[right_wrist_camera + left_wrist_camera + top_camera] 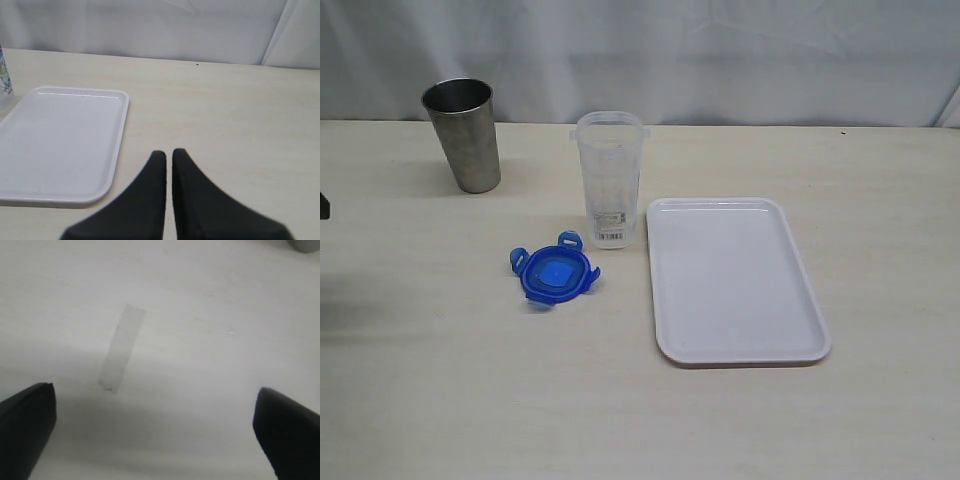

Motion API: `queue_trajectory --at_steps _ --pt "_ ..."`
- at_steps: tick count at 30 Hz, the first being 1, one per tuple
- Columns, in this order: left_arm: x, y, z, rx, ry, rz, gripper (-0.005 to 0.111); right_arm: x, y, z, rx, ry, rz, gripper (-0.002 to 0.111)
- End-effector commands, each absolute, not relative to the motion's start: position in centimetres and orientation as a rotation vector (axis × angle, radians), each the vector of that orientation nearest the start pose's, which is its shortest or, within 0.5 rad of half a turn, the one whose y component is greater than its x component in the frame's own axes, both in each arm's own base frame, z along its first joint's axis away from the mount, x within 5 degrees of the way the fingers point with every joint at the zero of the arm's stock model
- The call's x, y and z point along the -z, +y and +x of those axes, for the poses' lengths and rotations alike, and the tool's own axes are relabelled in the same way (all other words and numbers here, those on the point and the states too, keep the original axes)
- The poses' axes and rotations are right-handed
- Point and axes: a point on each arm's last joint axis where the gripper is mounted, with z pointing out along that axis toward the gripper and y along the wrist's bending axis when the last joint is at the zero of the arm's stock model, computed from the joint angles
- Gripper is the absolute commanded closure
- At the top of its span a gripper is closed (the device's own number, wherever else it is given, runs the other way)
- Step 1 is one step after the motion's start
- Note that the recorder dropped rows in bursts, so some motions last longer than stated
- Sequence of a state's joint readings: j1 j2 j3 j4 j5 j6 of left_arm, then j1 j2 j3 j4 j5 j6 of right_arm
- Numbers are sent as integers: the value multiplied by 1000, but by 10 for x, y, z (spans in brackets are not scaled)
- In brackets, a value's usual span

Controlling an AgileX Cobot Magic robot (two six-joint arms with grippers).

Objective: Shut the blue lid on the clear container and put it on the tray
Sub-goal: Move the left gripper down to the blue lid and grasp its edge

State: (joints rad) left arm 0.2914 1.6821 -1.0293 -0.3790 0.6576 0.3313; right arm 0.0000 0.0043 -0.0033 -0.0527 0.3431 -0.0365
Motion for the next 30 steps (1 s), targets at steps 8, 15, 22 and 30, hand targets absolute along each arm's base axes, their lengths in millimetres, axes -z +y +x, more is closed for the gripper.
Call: queue_trajectory --at_steps 8,15,22,30 --pt "-208 2 335 363 2645 -106 2 -182 -2 53 87 1825 -64 104" --pt "-201 -40 337 317 2656 -14 15 -182 -2 53 87 1825 -64 104" --pt "-178 -80 335 333 2717 187 52 -182 -2 53 87 1825 -64 104" --pt "-143 -116 336 321 2728 369 51 -182 -2 53 87 1825 -64 104"
